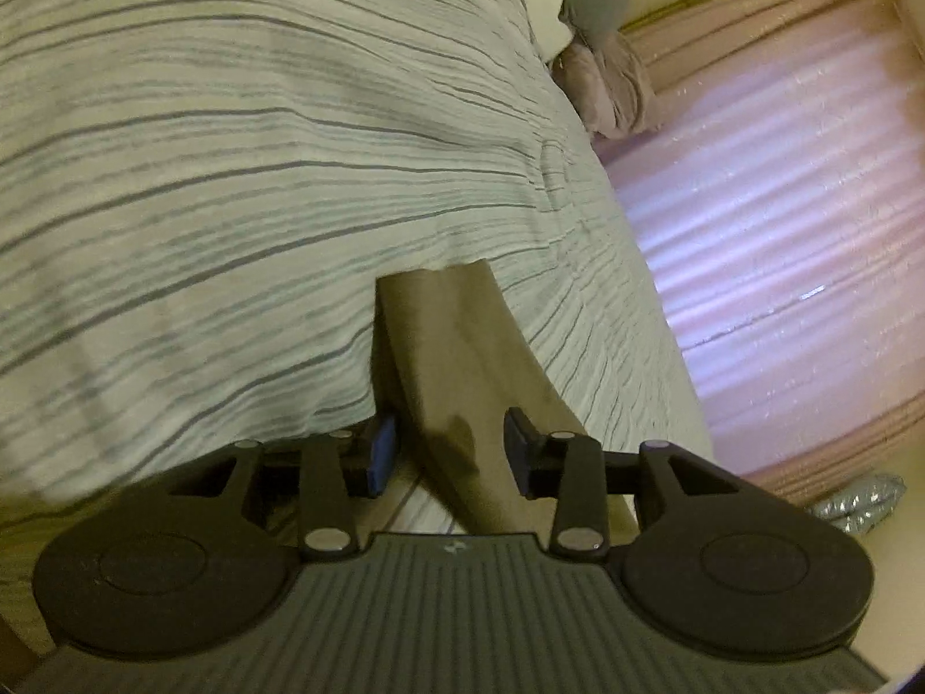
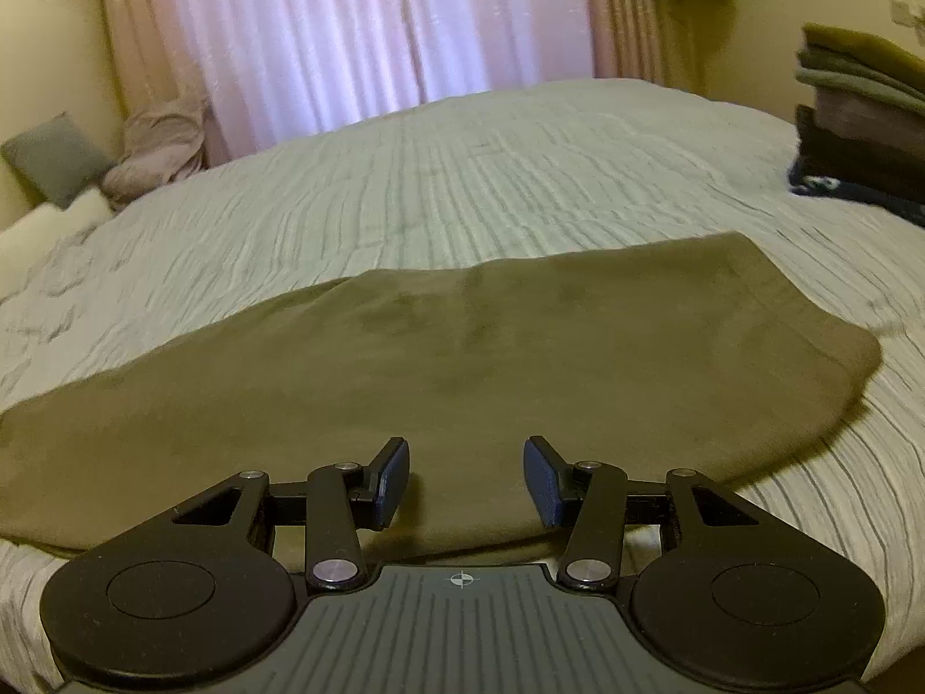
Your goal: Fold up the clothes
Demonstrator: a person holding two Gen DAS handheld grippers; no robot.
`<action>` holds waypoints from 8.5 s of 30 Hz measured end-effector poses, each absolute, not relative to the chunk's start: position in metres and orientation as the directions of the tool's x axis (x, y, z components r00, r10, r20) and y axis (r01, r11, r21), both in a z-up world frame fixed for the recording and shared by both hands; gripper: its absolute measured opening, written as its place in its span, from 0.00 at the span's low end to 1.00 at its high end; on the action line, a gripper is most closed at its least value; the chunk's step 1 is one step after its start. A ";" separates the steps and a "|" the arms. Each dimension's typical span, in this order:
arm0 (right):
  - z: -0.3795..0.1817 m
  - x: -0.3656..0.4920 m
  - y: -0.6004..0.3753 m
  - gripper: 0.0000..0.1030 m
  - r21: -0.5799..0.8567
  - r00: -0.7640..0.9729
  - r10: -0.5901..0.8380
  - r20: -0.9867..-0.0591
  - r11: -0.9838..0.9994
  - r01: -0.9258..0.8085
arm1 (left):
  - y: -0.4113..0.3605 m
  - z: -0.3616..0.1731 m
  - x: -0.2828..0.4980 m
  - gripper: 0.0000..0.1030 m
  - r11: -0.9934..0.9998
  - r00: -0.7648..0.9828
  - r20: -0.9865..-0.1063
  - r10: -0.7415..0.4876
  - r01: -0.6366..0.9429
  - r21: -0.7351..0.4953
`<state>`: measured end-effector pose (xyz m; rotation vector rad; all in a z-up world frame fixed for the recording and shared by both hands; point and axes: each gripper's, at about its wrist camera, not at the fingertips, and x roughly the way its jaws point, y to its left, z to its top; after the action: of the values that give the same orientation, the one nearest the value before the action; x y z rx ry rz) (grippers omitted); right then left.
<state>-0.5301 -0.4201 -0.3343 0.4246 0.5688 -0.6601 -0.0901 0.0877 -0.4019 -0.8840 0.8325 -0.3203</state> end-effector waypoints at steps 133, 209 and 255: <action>-0.348 -0.578 -0.483 0.63 0.813 0.884 -0.165 -0.438 0.346 0.468 | -0.148 -0.338 -0.180 0.16 0.534 0.267 -0.525 -0.808 0.708 -0.462; -0.316 -0.556 -0.520 0.39 0.083 0.676 -0.543 -0.498 0.746 0.661 | -0.301 -0.335 -0.204 0.15 0.416 0.188 -0.567 -0.802 0.857 -0.304; -0.354 -0.593 -0.452 0.31 -0.076 0.584 -0.585 -0.563 0.740 0.668 | -0.223 -0.353 -0.254 0.02 0.482 0.235 -0.629 -0.741 0.839 -0.254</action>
<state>-0.5933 -0.4517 -0.3540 0.1500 0.6003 -0.7345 -0.2542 -0.2228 -0.3528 0.1476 0.7723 -1.0889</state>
